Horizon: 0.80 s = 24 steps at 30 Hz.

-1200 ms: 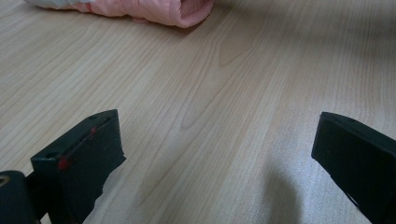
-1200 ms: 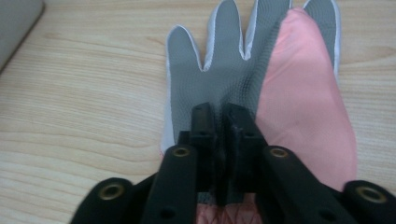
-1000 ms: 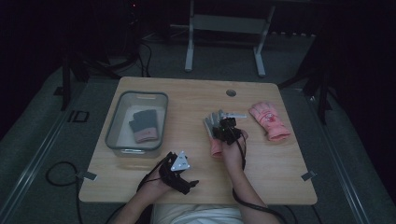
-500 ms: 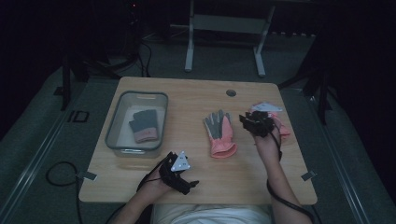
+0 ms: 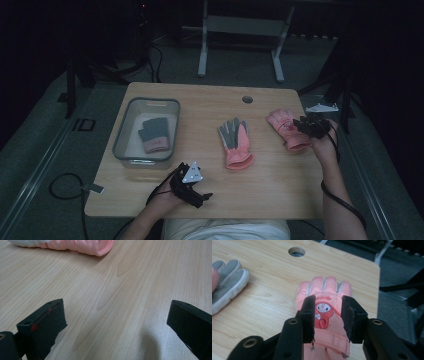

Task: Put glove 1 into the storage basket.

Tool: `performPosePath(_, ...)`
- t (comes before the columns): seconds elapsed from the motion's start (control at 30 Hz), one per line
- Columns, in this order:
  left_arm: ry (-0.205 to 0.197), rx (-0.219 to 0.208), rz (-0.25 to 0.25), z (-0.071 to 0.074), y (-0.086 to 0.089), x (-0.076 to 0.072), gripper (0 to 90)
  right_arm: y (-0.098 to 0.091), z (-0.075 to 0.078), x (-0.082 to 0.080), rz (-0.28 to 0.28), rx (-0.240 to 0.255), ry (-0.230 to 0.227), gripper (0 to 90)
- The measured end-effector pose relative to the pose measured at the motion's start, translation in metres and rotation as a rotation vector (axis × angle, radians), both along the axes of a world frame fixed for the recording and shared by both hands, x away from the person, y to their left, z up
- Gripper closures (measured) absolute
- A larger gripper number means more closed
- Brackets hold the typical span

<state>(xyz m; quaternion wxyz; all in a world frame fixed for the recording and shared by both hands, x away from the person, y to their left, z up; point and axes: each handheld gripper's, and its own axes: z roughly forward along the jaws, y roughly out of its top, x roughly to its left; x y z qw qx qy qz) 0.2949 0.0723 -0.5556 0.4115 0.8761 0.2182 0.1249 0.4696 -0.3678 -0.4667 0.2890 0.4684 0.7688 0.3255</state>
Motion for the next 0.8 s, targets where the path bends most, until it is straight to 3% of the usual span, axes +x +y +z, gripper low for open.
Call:
performPosePath(0.13, 0.001, -0.004, 0.001, 0.000, 0.000, 0.000, 1.6, -0.001, -0.011, 0.015, 0.015, 0.000, 0.032, 58.8)
performPosePath(0.23, 0.005, -0.007, 0.001, 0.000, 0.001, 0.000, 1.6, 0.002, -0.021, 0.025, 0.010, -0.039, 0.047, 55.2)
performPosePath(0.3, 0.005, -0.009, 0.004, 0.000, 0.001, 0.000, 1.6, 0.007, -0.029, 0.029, 0.012, -0.093, 0.054, 54.4)
performPosePath(0.43, 0.004, -0.013, 0.004, 0.001, 0.002, 0.000, 1.6, 0.010, -0.048, 0.037, 0.002, -0.125, 0.103, 53.7)
performPosePath(0.57, 0.002, -0.012, 0.004, 0.000, 0.002, 0.000, 1.6, 0.005, -0.058, 0.037, -0.011, -0.069, 0.105, 58.9)
performPosePath(0.73, -0.002, -0.006, 0.008, 0.000, 0.002, -0.001, 1.6, 0.005, -0.062, 0.035, -0.049, -0.027, 0.099, 79.4)
performPosePath(0.8, -0.003, -0.006, 0.008, 0.000, 0.001, -0.001, 1.6, 0.006, -0.061, 0.035, -0.069, -0.018, 0.101, 82.5)
